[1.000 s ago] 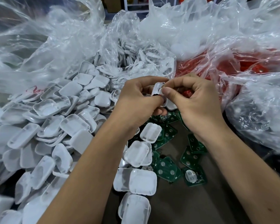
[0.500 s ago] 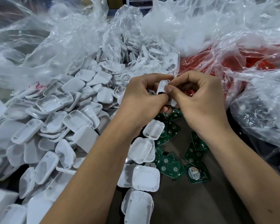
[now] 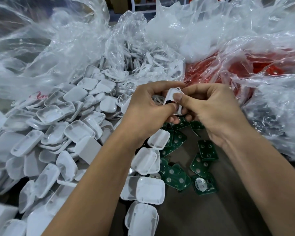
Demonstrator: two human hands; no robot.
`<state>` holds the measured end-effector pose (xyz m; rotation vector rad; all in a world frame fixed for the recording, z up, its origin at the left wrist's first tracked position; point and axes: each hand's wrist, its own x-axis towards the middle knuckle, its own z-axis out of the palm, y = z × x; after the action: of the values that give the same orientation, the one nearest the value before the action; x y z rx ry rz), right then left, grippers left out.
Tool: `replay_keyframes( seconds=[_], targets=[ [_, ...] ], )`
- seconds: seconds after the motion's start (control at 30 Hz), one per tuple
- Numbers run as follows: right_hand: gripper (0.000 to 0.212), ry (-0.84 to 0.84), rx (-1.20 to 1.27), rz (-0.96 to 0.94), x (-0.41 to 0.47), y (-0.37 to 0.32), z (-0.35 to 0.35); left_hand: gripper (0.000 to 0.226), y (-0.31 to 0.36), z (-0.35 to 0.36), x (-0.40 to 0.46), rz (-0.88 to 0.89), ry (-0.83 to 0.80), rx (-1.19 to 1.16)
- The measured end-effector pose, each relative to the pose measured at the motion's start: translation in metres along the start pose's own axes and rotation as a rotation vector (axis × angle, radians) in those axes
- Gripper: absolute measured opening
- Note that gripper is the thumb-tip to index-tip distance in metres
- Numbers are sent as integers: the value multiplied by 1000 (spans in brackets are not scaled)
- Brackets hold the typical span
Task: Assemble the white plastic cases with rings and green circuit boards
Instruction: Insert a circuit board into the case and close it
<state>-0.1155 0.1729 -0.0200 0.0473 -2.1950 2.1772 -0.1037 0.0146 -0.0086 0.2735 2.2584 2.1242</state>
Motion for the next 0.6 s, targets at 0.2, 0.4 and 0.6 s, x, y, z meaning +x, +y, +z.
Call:
replay_keyframes(
  seconds=[0.2, 0.4, 0.6],
  targets=[
    [18, 62, -58, -42, 0, -3, -1, 46, 1, 7, -1, -31, 50, -28],
    [13, 84, -145, -99, -2, -9, -5, 45, 0, 11, 1, -29, 47, -42],
    [15, 125, -229, -134, -3, -9, -5, 44, 0, 15, 1, -71, 77, -64]
  ],
)
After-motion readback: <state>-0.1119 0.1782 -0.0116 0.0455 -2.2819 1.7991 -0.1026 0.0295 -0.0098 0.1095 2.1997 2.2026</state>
